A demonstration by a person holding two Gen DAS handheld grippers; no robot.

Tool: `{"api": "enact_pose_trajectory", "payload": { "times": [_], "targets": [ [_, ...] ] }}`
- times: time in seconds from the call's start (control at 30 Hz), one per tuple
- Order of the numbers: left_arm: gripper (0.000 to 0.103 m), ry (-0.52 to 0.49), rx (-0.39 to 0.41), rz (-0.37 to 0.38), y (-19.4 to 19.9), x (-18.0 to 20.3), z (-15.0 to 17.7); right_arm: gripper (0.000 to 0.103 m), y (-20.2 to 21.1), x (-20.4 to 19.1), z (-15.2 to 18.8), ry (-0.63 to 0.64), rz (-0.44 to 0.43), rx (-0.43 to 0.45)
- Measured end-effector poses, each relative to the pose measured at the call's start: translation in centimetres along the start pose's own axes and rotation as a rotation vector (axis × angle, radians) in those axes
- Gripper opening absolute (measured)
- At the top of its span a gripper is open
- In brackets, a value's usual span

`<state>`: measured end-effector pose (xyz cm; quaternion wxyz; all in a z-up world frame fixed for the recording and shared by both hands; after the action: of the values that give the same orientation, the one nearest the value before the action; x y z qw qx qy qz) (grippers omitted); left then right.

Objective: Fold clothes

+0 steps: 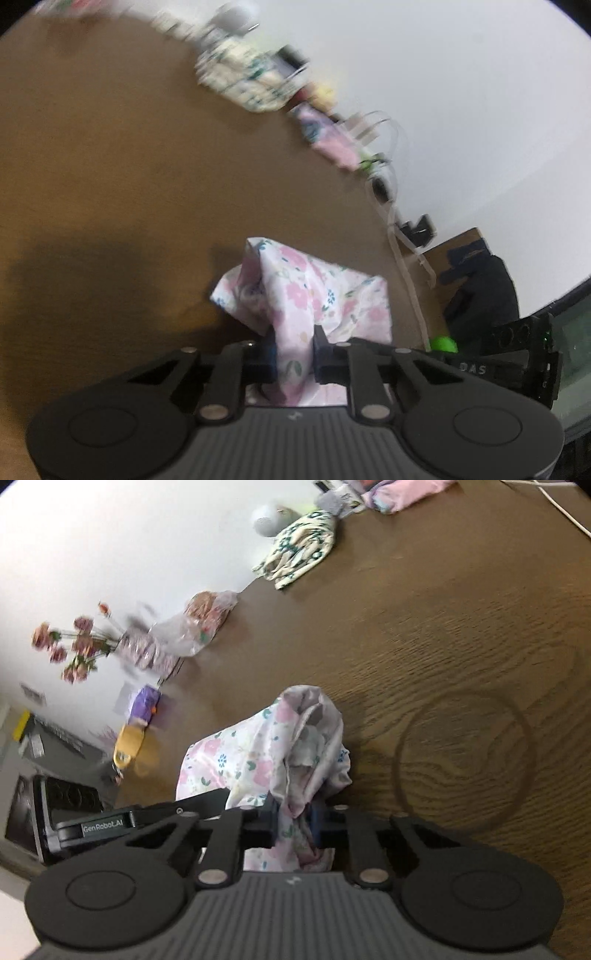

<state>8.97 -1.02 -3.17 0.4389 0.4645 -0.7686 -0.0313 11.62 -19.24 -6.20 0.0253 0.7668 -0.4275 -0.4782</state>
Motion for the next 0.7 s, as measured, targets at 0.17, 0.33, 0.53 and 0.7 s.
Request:
{"api": "enact_pose_trajectory", "payload": {
  "times": [0.17,0.33,0.53,0.7],
  "targets": [
    [0.015,-0.066,0.076,0.084,0.0,6.0,-4.9,0.013,3.4,-2.7,-5.8,0.032,-0.050,0.077],
    [0.015,-0.140,0.152,0.134,-3.3,12.8,-13.6,0.013,5.8,-5.6,-16.8,0.128,-0.060,0.164],
    [0.015,-0.198,0.169,0.106,-13.3,17.5,-22.0,0.013,3.3,-4.2,-30.3,0.192,0.045,0.206],
    [0.015,-0.188,0.118,0.095,-24.2,15.7,-26.2,0.013,-2.0,1.1,-37.9,0.170,0.162,0.190]
  ]
}}
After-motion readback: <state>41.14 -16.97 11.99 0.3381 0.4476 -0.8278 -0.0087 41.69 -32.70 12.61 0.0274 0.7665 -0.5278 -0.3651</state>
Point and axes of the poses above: each gripper's, at about its wrist camera, not at the fingertips, and y roughly against the way its jaws point, x to its right, z to its underside, the point moved 10 cm from there along -y, roughly the way its jaws point, and after that the axes turned 14 degrees about x, right-handed, at the moved point
